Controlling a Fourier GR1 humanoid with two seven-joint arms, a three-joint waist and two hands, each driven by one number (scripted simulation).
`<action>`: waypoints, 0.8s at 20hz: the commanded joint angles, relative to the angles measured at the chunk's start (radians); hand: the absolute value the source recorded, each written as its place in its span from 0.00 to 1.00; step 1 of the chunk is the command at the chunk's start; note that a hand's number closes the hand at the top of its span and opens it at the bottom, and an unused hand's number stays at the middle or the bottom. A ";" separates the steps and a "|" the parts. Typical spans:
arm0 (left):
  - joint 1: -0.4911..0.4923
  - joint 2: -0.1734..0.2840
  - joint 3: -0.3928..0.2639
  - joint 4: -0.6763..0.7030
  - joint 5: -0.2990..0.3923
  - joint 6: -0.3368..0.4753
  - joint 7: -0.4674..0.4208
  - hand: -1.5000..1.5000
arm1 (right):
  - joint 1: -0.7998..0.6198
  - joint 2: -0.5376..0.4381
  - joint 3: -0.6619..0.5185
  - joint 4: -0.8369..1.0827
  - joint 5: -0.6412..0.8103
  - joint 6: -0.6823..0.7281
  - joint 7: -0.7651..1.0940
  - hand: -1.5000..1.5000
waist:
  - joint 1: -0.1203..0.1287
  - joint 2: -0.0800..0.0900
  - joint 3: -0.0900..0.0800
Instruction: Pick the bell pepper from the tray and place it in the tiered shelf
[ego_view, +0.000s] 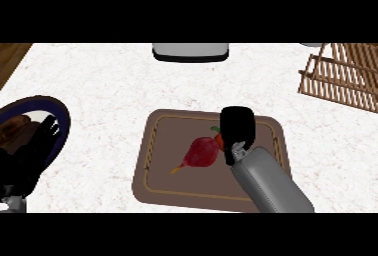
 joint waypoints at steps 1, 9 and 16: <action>-0.020 -0.024 0.011 0.056 -0.027 -0.017 -0.045 0.50 | 0.037 -0.011 0.032 -0.012 0.061 -0.006 -0.020 1.00 | -0.005 0.014 0.005; 0.025 0.003 0.057 -0.018 -0.001 -0.064 0.018 0.50 | -0.011 0.011 0.032 -0.161 0.118 0.017 -0.003 1.00 | -0.003 0.012 0.005; 0.060 -0.043 0.045 -0.041 -0.031 0.002 0.015 0.50 | 0.189 -0.323 -0.232 -0.459 -0.179 -0.043 -0.389 1.00 | -0.060 0.004 0.008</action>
